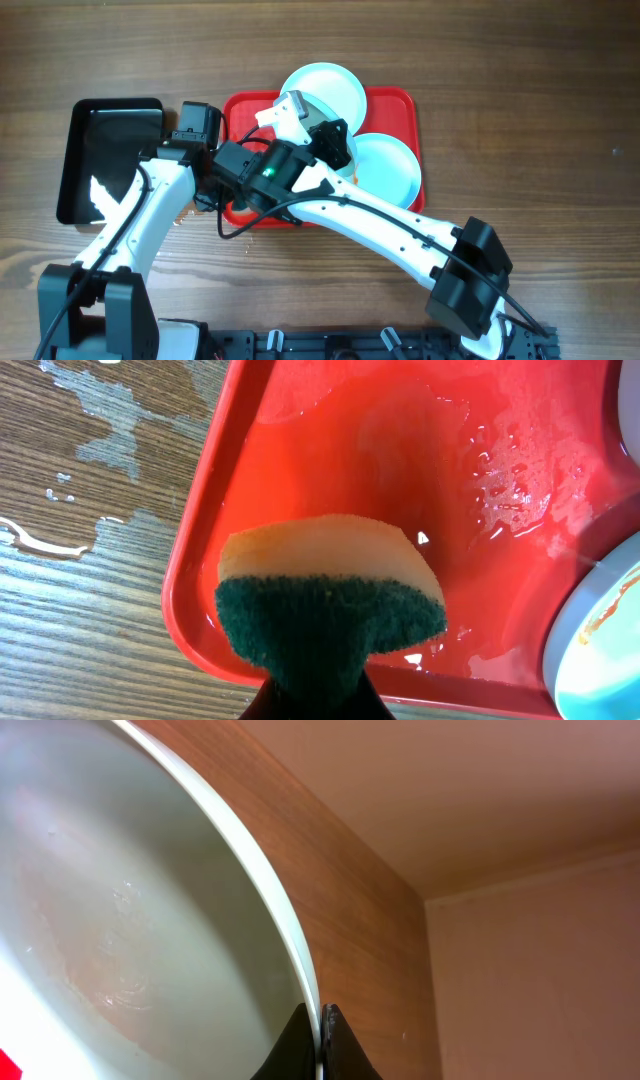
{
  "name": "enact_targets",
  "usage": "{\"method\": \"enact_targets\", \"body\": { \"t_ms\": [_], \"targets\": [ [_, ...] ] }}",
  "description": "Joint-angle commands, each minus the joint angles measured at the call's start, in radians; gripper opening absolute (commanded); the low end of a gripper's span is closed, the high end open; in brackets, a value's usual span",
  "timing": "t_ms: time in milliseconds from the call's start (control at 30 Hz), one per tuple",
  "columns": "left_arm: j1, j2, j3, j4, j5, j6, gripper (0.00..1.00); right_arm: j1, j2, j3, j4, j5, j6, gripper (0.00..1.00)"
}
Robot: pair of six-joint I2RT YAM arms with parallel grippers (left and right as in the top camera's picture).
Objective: Clean dirty plates on tray and stack at the side
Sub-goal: 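Raise the plate higher with the right gripper over the red tray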
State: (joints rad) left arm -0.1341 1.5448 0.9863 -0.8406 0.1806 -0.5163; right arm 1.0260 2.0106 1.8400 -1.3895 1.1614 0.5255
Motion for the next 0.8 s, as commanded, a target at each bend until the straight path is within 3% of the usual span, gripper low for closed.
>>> {"method": "enact_targets", "body": {
  "t_ms": [0, 767],
  "targets": [
    [0.007, 0.008, -0.008, 0.003, -0.01, 0.015, 0.04, -0.002, -0.023, 0.028, 0.004, 0.05, -0.005, 0.04],
    [0.007, 0.008, -0.008, 0.003, -0.01, 0.015, 0.04, -0.002, -0.023, 0.028, 0.014, 0.028, 0.0, 0.04]
  ]
}}
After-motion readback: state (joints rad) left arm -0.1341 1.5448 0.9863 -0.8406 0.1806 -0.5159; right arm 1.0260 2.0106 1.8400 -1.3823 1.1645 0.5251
